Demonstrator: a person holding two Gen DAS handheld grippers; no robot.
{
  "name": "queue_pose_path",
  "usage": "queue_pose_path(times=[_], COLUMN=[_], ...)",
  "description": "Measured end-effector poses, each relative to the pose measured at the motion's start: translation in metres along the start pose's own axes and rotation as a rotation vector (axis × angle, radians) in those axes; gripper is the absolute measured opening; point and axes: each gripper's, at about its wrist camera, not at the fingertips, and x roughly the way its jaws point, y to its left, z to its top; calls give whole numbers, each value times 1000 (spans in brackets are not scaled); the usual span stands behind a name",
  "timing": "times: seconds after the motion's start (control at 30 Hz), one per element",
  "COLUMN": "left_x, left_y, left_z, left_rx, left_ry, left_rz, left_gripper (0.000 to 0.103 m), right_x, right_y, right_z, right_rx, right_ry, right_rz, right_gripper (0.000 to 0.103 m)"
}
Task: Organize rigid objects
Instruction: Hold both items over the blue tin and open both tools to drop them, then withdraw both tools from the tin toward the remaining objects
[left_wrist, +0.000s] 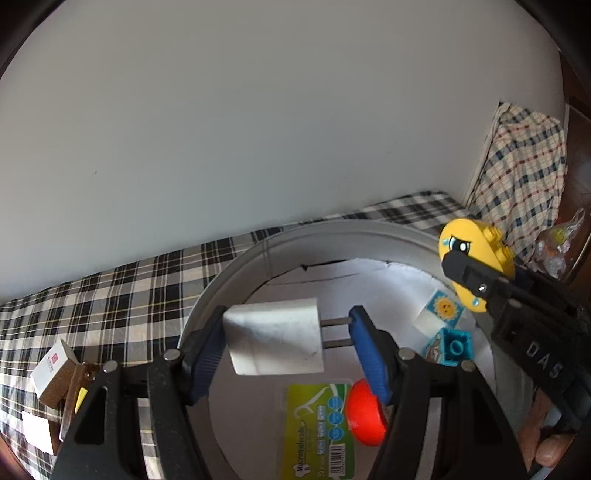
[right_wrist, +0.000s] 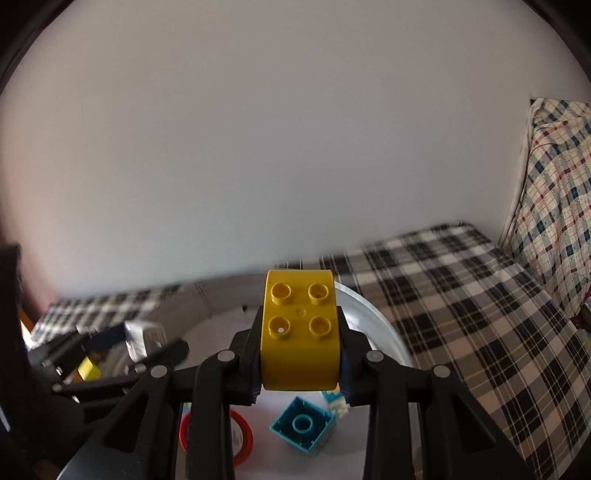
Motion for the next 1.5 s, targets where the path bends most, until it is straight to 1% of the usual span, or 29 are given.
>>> queue_pose_path(times=[0.03, 0.1, 0.13, 0.2, 0.23, 0.27, 0.33, 0.37, 0.43, 0.5, 0.63, 0.67, 0.77, 0.87, 0.97, 1.03, 1.13, 1.3, 1.43, 1.5], left_x=[2, 11, 12, 9, 6, 4, -2, -2, -1, -2, -14, -19, -33, -43, -52, -58, -63, -71, -72, -78], left_y=[1, 0, 1, 3, 4, 5, 7, 9, 11, 13, 18, 20, 27, 36, 46, 55, 69, 86, 95, 101], left_z=[-1, -4, -5, -4, -4, -3, -2, -2, -3, -4, -6, -7, -10, -19, -29, -38, -50, -64, -76, -79], left_rx=[3, 6, -2, -21, -29, -39, -62, -71, -84, -99, -115, -116, -129, -125, -123, -132, -146, -152, -132, -142], left_ry=[15, 71, 78, 66, 62, 51, 20, 20, 27, 15, -33, -56, -129, -188, -235, -262, -274, -293, -284, -293], left_rz=[6, -1, -8, -13, -15, -19, -18, -11, 0, 4, 39, 54, 105, 162, 220, 242, 270, 310, 325, 298], left_gripper=[66, 67, 67, 78, 93, 103, 103, 103, 103, 103, 103, 103, 103, 103, 103, 103, 103, 103, 103, 103], right_x=[1, 3, 2, 2, 3, 4, 2, -2, -7, -12, -24, -28, -35, -41, -43, -44, -50, -64, -71, -72], right_y=[0, -1, -2, -6, -6, -8, -12, -15, -16, -18, -24, -26, -28, -29, -29, -28, -17, 0, 4, 8], right_z=[-1, -2, -2, -3, -3, -3, -3, -4, -4, -3, -2, -2, -6, -8, -11, -14, -19, -31, -38, -41], right_rx=[-4, -3, 5, 19, 25, 38, 61, 81, 102, 116, 149, 158, 160, 176, 192, 187, 141, 77, 117, 108], right_ry=[6, 19, 15, 13, 18, 23, 13, -11, -44, -73, -146, -171, -208, -258, -293, -316, -377, -506, -535, -540], right_rz=[-1, 9, 6, 5, 4, 4, 12, 16, 14, 16, 22, 27, 23, 27, 41, 43, 31, -38, -39, -55], right_gripper=[34, 34, 34, 35, 37, 39, 46, 48, 60, 62, 63, 63, 63, 63, 66, 66, 66, 67, 67, 67])
